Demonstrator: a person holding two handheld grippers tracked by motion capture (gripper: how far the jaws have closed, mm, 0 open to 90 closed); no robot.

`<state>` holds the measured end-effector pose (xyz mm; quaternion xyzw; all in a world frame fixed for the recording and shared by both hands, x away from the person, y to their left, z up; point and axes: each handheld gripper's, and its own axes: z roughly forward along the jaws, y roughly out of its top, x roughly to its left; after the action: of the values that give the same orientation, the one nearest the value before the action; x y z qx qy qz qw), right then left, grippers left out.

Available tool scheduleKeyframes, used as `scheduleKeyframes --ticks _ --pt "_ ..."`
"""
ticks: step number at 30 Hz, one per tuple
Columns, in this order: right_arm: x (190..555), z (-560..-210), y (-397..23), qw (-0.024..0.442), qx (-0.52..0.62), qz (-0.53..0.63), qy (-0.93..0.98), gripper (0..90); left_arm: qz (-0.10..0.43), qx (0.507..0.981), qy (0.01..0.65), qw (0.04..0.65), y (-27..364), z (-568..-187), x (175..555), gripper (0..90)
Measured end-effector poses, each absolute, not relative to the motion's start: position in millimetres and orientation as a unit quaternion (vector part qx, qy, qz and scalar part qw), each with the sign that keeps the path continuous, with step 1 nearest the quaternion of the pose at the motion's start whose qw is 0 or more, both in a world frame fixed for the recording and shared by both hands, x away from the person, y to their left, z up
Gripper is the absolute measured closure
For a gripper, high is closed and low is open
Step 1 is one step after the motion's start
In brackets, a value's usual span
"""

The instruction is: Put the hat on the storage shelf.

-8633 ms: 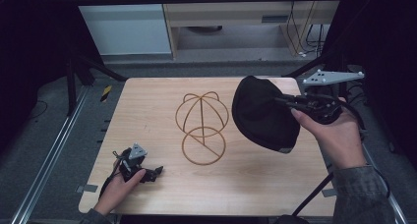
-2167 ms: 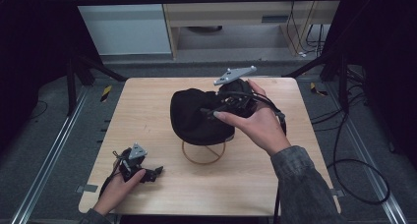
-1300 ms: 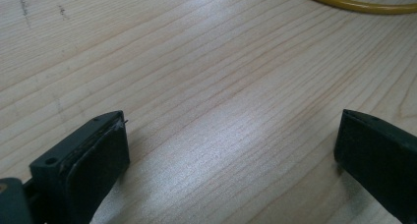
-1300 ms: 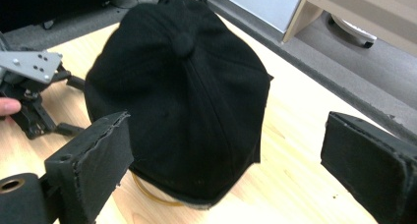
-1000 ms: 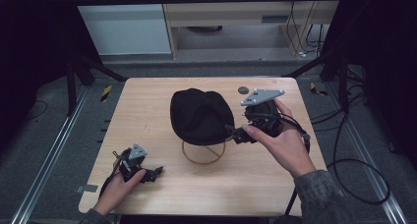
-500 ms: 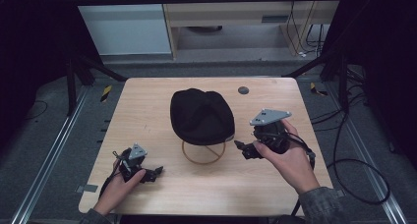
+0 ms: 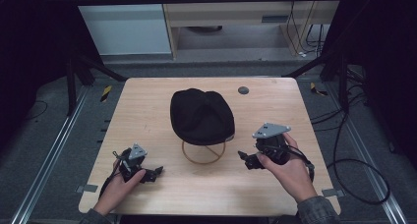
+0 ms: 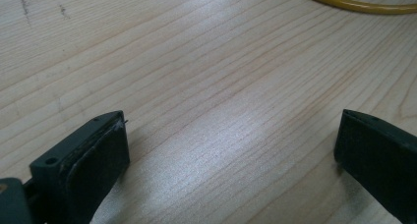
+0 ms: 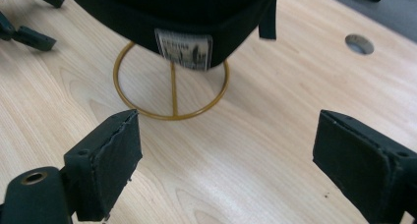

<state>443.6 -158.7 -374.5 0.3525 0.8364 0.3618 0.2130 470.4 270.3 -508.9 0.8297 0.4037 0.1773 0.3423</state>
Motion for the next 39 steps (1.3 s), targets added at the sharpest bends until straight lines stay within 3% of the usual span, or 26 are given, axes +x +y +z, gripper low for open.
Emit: scheduleKeyframes --ticks 39 --pt "450 -459 -153 0.157 0.367 0.319 0.86 10.5 0.177 0.83 0.404 0.343 270 -509 470 0.0"
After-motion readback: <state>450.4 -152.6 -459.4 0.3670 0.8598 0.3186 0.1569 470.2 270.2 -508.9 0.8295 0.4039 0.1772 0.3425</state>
